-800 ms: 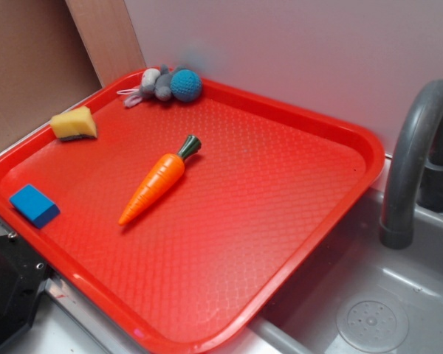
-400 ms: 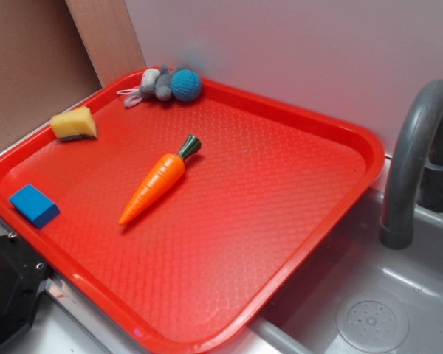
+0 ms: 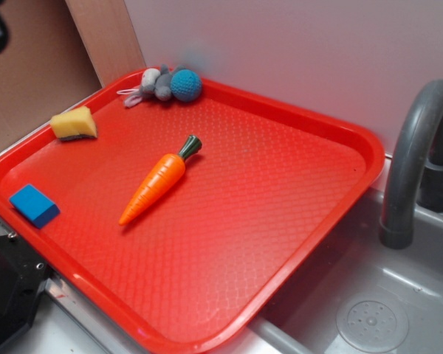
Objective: Grab the carrot.
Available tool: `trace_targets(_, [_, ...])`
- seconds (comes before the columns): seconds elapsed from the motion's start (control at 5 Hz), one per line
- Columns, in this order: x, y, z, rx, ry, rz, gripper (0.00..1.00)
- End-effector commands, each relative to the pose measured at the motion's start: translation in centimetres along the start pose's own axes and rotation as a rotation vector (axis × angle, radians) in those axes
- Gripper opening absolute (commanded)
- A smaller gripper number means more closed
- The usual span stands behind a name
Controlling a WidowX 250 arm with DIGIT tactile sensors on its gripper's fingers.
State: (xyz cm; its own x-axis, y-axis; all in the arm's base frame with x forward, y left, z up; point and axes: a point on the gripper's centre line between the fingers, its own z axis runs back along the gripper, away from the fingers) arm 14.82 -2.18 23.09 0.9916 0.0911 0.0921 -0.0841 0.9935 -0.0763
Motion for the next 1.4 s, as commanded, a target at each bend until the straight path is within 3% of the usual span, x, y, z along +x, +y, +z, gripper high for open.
trace_targets(0.0, [5.6,-1.2,-7.1,0.095,-0.013,0.042,1.00])
trace_targets(0.2, [5.6,-0.9,-12.4,0.149,0.126,0.023,1.00])
trace_targets(0.6, [5.4,0.9,-19.9,0.235,0.213,0.050,1.00])
trace_targets(0.8, [5.6,2.1,-23.1,0.279,0.263,0.022,0.00])
trace_targets(1.2, [4.9,0.9,-19.6,0.236,0.200,0.007,0.00])
